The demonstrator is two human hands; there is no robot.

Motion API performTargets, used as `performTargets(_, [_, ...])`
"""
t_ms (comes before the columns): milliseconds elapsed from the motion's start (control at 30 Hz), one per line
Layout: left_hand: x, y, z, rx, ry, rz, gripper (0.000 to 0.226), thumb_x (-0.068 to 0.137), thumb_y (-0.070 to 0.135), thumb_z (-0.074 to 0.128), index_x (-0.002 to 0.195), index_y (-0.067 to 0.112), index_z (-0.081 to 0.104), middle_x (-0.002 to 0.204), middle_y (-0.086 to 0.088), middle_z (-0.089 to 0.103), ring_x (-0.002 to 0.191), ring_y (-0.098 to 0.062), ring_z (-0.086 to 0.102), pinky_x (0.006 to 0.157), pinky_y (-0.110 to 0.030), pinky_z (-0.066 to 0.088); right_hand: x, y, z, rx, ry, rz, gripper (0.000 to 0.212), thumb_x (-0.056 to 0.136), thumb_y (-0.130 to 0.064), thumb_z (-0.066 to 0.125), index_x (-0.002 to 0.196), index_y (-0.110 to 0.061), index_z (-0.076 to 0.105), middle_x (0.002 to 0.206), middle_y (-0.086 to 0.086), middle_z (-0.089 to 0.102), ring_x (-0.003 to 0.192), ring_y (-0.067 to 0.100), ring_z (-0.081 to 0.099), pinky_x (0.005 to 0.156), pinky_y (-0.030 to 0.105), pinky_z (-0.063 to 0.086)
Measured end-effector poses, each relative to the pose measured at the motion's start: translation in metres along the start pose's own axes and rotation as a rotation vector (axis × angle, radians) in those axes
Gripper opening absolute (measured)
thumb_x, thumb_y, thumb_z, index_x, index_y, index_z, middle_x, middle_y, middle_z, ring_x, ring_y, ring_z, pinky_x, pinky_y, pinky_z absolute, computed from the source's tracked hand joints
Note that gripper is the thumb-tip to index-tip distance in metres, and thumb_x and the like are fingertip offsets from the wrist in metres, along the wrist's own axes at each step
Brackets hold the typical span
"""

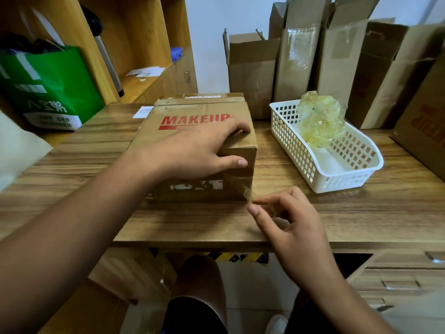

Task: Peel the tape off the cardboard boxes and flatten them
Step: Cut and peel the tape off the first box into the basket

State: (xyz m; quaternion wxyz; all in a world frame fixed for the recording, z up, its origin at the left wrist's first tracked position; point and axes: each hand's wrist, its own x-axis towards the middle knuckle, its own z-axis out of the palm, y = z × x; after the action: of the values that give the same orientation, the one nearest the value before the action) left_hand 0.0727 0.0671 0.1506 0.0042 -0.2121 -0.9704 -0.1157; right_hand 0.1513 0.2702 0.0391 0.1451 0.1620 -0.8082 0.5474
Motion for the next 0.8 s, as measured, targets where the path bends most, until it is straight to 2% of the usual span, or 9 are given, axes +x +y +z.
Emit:
performTargets(133, [-0.003,-0.008,-0.015,0.048,-0.153,0.020,0.066,0.096,0.058,0.052,0.151,0.060,0.016,0.164,0.027,0.013,0.142,0.004,0.020,0.112,-0.026,0.022,0.014,0.006,-0.005,-0.021,0.074,0.002,0.011,0.085,-0.029,0.076,0.079,-0.030,0.067,0.088,-0.012,0.061,0.085,0.007,0.062,0.072,0.011,0.043])
performTargets(267, [-0.008,-0.012,-0.016,0.013,-0.207,0.031,0.065,0.100,0.055,0.047,0.151,0.062,0.007,0.162,0.033,0.002,0.136,0.016,0.006,0.111,-0.019,0.008,0.022,0.002,-0.006,0.032,0.089,-0.038,0.014,0.087,-0.021,0.074,0.076,-0.016,0.066,0.105,-0.015,0.070,0.102,-0.002,0.065,0.083,0.013,0.049])
performTargets(400, [-0.009,-0.011,-0.013,-0.012,-0.171,0.031,0.064,0.101,0.054,0.046,0.152,0.060,0.010,0.163,0.032,0.003,0.136,0.018,0.005,0.109,-0.016,0.007,0.022,0.003,-0.003,0.071,0.070,-0.125,0.018,0.088,-0.011,0.072,0.076,-0.011,0.060,0.118,-0.010,0.070,0.115,0.006,0.065,0.090,0.023,0.052])
performTargets(567, [-0.004,-0.006,-0.007,-0.020,-0.111,0.022,0.064,0.101,0.054,0.048,0.154,0.056,0.014,0.165,0.028,0.006,0.149,0.004,0.008,0.115,-0.022,0.009,0.013,-0.002,0.001,0.039,0.068,-0.240,0.019,0.087,-0.005,0.073,0.076,-0.012,0.059,0.121,-0.005,0.068,0.116,0.008,0.065,0.090,0.019,0.051])
performTargets(667, [-0.001,-0.003,-0.005,-0.018,-0.089,0.017,0.064,0.101,0.052,0.050,0.155,0.053,0.016,0.165,0.026,0.008,0.150,0.003,0.009,0.112,-0.019,0.008,0.002,-0.008,0.014,0.049,-0.022,-0.349,0.021,0.087,0.000,0.072,0.076,-0.010,0.057,0.128,-0.002,0.067,0.116,0.002,0.064,0.091,0.013,0.046])
performTargets(800, [0.001,-0.001,-0.003,-0.023,-0.053,-0.005,0.064,0.100,0.053,0.051,0.155,0.053,0.018,0.165,0.024,0.013,0.150,-0.001,0.014,0.118,-0.028,0.016,-0.017,-0.017,0.032,0.099,-0.236,-0.424,0.018,0.090,-0.007,0.069,0.081,-0.013,0.055,0.130,-0.003,0.066,0.121,0.002,0.061,0.094,0.019,0.049])
